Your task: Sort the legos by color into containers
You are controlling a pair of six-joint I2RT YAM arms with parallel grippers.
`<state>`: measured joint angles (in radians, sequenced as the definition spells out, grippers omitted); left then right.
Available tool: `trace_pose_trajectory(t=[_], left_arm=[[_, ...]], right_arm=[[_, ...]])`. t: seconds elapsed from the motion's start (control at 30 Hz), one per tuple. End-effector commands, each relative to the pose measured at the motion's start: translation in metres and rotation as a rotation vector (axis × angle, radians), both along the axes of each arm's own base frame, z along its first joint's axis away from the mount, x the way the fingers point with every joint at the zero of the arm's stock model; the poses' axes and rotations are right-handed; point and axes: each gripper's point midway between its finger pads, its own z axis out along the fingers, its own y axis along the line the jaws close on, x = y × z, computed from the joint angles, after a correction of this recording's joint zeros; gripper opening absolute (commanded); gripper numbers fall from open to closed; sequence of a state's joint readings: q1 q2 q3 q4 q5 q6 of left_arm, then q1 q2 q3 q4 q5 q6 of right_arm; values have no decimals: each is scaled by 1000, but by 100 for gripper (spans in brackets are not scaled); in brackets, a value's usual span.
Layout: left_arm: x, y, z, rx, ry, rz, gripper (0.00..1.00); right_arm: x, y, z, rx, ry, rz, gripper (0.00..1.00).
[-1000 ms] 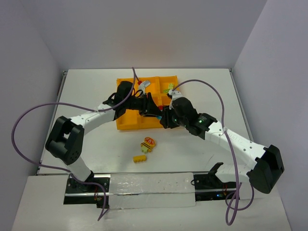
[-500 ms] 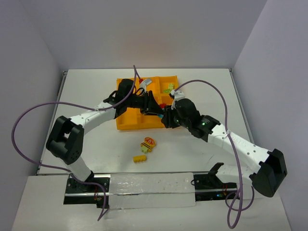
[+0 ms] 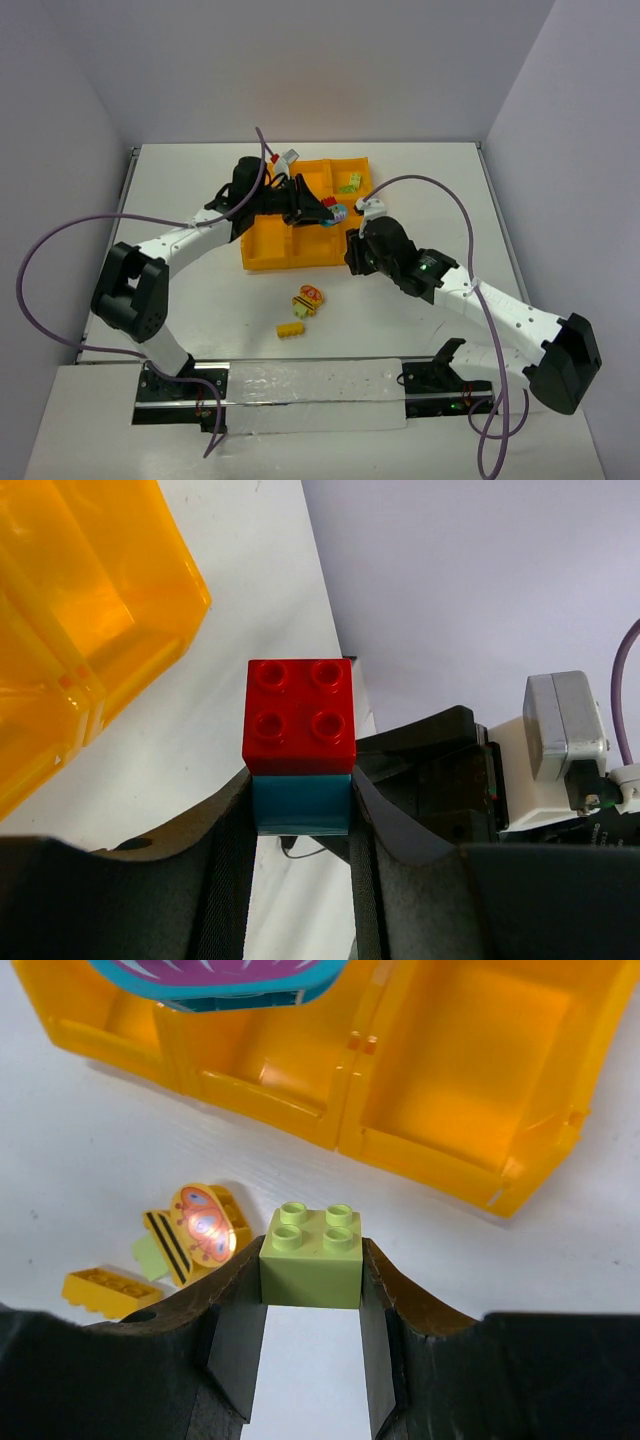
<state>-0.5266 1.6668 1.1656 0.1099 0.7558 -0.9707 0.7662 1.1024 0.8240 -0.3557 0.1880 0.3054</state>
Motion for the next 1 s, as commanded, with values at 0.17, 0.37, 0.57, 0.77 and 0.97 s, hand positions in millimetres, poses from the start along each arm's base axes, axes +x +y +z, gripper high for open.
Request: trace_pose_trajectory(t=[0.17, 0.37, 0.57, 0.77, 0.97], left_arm=[[57, 93, 56, 160, -184, 388, 0], [67, 141, 55, 267, -226, 514, 0], [53, 137, 42, 288, -230, 412, 0], [39, 131, 30, 284, -228, 320, 0], [32, 128, 20, 284, -218, 269, 0]], right_arm=[[74, -27, 51, 31, -53, -267, 0], [144, -18, 65, 86, -21, -328, 0], [217, -4, 47, 32, 9, -381, 0], [254, -4, 21, 0, 48, -420, 3], [277, -9, 0, -42, 67, -450, 7]])
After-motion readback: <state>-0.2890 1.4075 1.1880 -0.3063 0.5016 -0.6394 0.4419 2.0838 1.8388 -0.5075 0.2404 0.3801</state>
